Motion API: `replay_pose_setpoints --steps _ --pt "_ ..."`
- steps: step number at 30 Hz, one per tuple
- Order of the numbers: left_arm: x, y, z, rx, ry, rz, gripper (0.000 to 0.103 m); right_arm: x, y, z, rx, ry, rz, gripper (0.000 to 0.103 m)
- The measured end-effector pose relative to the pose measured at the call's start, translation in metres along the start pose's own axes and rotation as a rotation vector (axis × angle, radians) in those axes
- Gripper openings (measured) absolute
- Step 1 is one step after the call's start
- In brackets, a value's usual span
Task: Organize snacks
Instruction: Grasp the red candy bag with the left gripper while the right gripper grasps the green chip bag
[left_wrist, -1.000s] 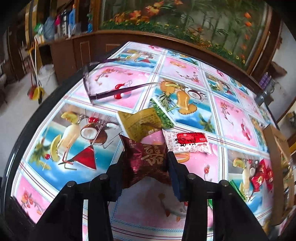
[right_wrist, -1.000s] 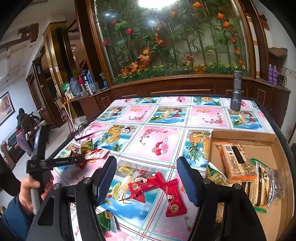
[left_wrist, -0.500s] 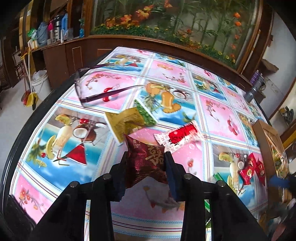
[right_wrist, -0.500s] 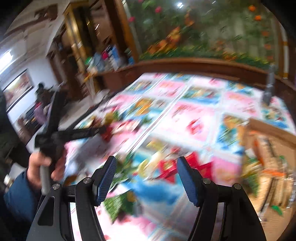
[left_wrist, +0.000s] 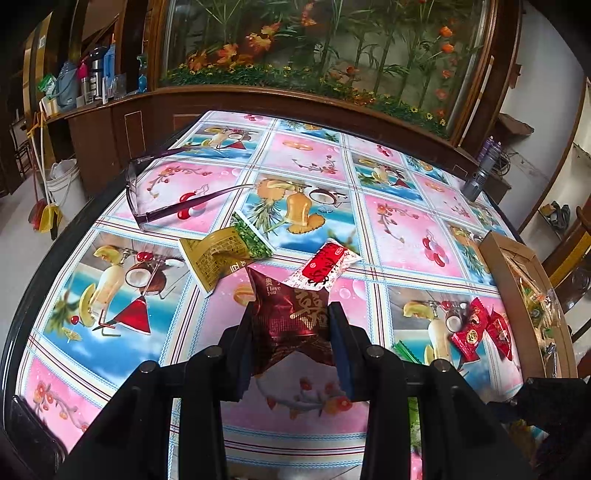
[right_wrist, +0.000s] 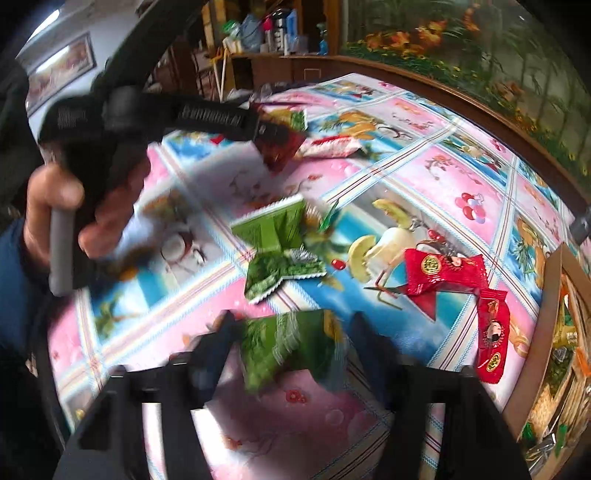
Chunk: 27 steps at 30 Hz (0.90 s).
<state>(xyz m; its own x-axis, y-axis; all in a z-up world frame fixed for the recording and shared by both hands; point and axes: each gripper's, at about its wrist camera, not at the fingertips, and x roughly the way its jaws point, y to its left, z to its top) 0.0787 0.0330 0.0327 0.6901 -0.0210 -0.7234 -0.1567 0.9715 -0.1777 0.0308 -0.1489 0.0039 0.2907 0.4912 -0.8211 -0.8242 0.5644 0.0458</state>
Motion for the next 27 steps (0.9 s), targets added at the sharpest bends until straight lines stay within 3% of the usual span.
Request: replay_pose_setpoints --steps 2,8,14,27 --pt "-0.001 -0.001 0.000 -0.001 -0.004 -0.005 0.035 -0.007 -0.003 0.002 0.011 -0.020 0.005 0.041" --pt "-0.008 -0.005 0.000 0.008 -0.035 -0.030 0.035 -0.020 -0.017 0.008 0.076 -0.086 -0.020 0.033" --pt "-0.016 -0.013 0.000 0.029 -0.062 -0.072 0.035 -0.035 -0.045 0.011 0.213 -0.163 -0.037 0.033" --pt "-0.024 -0.034 -0.006 0.085 -0.100 -0.072 0.035 -0.058 -0.090 0.007 0.434 -0.276 -0.093 0.033"
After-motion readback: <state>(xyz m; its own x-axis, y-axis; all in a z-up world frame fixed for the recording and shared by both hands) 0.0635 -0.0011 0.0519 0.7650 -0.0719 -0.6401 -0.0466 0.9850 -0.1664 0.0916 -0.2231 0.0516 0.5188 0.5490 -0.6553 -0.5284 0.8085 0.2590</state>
